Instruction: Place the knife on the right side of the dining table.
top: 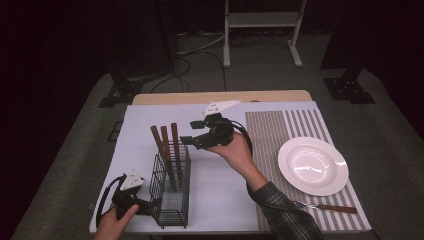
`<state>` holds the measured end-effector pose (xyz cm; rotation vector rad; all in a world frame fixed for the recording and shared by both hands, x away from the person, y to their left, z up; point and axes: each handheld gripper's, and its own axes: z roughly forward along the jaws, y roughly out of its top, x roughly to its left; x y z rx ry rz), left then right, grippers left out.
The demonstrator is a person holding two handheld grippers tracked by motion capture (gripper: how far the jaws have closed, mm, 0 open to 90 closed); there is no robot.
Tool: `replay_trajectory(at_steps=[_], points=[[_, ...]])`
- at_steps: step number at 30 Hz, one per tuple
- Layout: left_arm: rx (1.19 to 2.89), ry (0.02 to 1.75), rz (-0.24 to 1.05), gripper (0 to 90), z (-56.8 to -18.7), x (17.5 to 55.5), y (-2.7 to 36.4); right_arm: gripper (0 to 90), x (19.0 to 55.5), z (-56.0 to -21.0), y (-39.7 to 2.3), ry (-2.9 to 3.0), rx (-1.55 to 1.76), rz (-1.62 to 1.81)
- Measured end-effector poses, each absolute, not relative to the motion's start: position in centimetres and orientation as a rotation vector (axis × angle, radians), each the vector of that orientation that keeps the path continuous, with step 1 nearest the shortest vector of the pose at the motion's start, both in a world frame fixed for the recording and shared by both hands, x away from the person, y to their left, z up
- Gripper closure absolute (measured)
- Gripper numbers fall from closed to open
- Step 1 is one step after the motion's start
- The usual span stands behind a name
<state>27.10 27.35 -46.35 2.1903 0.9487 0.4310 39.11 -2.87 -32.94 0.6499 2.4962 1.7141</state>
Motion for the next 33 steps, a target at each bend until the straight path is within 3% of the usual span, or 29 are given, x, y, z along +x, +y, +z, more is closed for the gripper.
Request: replay_trajectory(at_steps=[12,33], points=[[2.193,0.947,0.433,0.0,-46.3,27.1,27.4,37.3,40.4,-33.7,-0.4,2.514,0.679,1.768],[2.192,0.948,0.434,0.0,-46.3,27.1,27.4,68.7,41.2,-34.2,1.1,2.534,0.692,1.826]])
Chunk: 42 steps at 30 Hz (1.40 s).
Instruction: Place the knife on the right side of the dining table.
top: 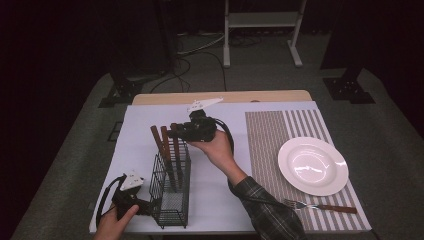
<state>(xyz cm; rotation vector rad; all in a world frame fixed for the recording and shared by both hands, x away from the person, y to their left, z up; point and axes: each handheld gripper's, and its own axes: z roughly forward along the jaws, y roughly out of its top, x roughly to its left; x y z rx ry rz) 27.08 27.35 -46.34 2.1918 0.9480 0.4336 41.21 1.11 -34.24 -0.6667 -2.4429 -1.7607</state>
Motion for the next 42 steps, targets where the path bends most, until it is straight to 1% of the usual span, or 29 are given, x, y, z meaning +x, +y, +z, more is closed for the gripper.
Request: replay_trajectory(at_steps=[11,22,34,42], points=[[2.192,0.948,0.434,0.0,-46.3,27.1,27.3,73.2,41.1,-34.2,0.8,-2.409,-0.66,-1.767],[2.193,0.948,0.435,0.0,-46.3,27.1,27.4,79.7,39.5,-33.5,0.2,-2.307,-0.567,-1.813],[2.193,0.949,0.434,0.0,-46.3,27.1,27.4,80.1,39.0,-32.4,-0.5,-2.295,-0.546,-1.868],[2.186,0.951,0.435,0.0,-46.4,27.1,27.3,80.1,38.8,-30.5,-0.9,-2.281,-0.533,-1.923]])
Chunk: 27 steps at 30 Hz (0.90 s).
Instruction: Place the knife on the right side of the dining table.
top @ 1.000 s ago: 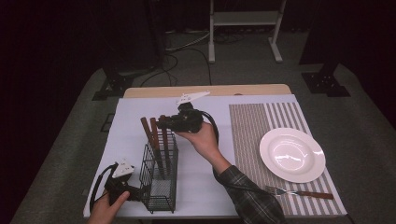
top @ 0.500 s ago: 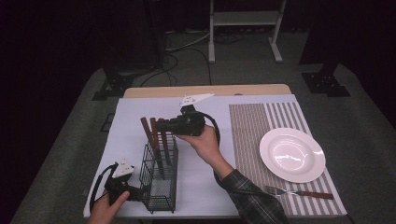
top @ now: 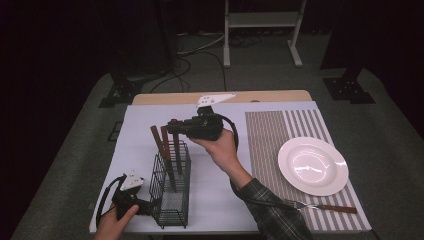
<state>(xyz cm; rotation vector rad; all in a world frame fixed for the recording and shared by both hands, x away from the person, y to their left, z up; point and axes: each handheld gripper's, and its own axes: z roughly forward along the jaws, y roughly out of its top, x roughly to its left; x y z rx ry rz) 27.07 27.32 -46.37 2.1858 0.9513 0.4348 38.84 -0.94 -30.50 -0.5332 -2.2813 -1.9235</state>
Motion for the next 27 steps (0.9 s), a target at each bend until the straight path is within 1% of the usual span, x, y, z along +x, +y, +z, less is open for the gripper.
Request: replay_trajectory(at_steps=[15,27], points=[[2.189,0.952,0.429,0.0,-46.3,27.0,27.3,80.1,38.4,-26.2,-2.1,-2.279,-0.507,-2.017],[2.19,0.95,0.433,0.0,-46.3,27.1,27.3,80.1,37.9,-23.2,-4.5,-2.272,-0.519,-2.093]])
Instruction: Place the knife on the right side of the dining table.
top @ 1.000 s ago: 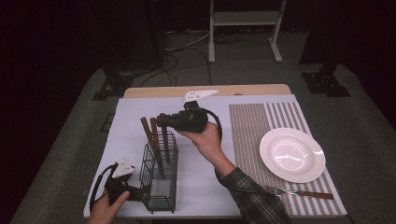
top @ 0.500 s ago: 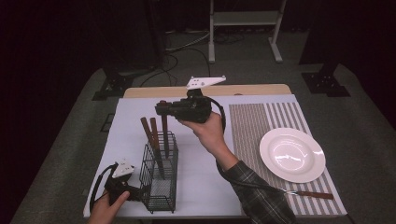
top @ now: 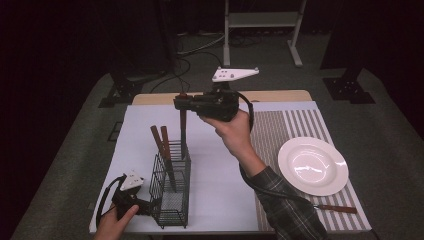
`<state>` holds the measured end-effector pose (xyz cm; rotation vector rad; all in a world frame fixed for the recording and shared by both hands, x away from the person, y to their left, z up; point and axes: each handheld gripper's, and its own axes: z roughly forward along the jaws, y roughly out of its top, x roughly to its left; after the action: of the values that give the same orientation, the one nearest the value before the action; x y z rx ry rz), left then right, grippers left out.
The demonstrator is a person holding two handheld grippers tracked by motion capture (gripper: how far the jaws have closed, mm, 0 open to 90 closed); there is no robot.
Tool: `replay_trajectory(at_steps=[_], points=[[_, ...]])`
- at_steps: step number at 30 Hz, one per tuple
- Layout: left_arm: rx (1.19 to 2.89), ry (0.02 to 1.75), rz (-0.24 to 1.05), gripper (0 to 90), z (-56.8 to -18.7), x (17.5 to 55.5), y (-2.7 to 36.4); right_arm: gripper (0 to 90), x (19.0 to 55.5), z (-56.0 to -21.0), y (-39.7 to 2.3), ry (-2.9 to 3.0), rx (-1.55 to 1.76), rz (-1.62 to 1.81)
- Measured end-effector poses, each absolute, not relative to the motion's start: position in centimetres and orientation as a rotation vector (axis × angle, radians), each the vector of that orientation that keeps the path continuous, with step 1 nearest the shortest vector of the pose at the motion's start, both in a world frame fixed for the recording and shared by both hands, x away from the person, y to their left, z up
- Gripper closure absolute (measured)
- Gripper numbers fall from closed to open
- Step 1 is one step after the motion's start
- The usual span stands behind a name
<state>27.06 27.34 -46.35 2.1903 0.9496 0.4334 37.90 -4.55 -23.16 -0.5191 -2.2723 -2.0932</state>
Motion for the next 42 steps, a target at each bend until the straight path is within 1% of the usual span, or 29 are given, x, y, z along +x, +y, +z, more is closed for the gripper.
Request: replay_trajectory(at_steps=[3,8,21,33,42], points=[[2.19,0.951,0.431,0.0,-46.4,27.1,27.3,80.1,37.7,-22.4,-5.7,-2.291,-0.533,-2.113],[2.188,0.952,0.431,0.0,-46.4,27.1,27.3,80.1,37.7,-22.1,-6.9,-2.326,-0.575,-2.125],[2.188,0.952,0.432,0.0,-46.4,27.1,27.3,80.0,38.2,-22.8,-11.8,-2.487,-0.78,-2.147],[2.187,0.951,0.436,0.0,-46.4,27.1,27.3,80.0,39.9,-25.0,-16.7,-2.526,-1.024,-2.15],[2.187,0.95,0.436,0.0,-46.4,27.1,27.3,80.0,42.0,-28.2,-20.2,-2.545,-1.271,-2.119]])
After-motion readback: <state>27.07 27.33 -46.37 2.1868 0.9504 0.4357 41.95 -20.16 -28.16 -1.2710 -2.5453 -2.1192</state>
